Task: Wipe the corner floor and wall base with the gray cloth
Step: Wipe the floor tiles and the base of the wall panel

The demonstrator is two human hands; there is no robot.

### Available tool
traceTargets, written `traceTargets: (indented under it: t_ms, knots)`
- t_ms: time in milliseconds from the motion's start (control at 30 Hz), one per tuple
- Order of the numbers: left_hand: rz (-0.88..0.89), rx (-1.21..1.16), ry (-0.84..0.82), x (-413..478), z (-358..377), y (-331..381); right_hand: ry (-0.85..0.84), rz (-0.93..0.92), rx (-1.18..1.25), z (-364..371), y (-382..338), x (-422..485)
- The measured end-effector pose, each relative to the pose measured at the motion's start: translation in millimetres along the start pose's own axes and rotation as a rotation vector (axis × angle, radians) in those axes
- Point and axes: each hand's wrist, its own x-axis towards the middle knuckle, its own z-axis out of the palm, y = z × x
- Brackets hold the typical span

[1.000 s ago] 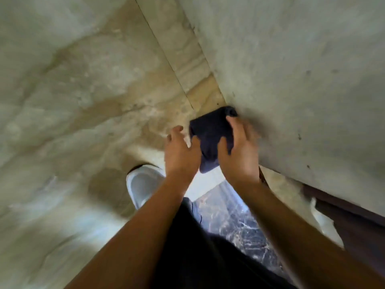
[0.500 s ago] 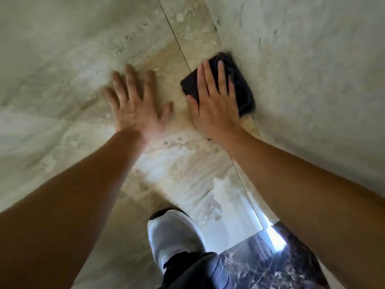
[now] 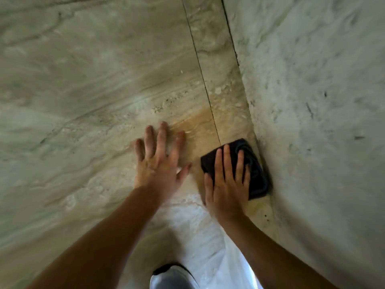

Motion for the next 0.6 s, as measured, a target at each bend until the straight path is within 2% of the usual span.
traceTargets:
  t_ms: [100, 267, 400, 500, 600]
  knots:
    - [0.056, 0.029, -0.007, 11, -16, -18, -0.023, -0.057, 0.000, -14, -12, 46]
    - [0.050, 0.140, -0.138, 43, -46, -54, -0.047, -0.120, 0.025, -62, -43, 165]
    - [0.124, 0.231, -0.216, 70, -74, -48, -0.313, -0.179, 0.032, -110, -48, 258]
    - [0.104, 0.269, -0.308, 103, -96, -43, -0.326, -0.199, 0.018, -99, -44, 230]
    - [0.010, 0.246, -0.302, 150, -115, -46, -0.253, -0.198, 0.009, -75, -41, 187]
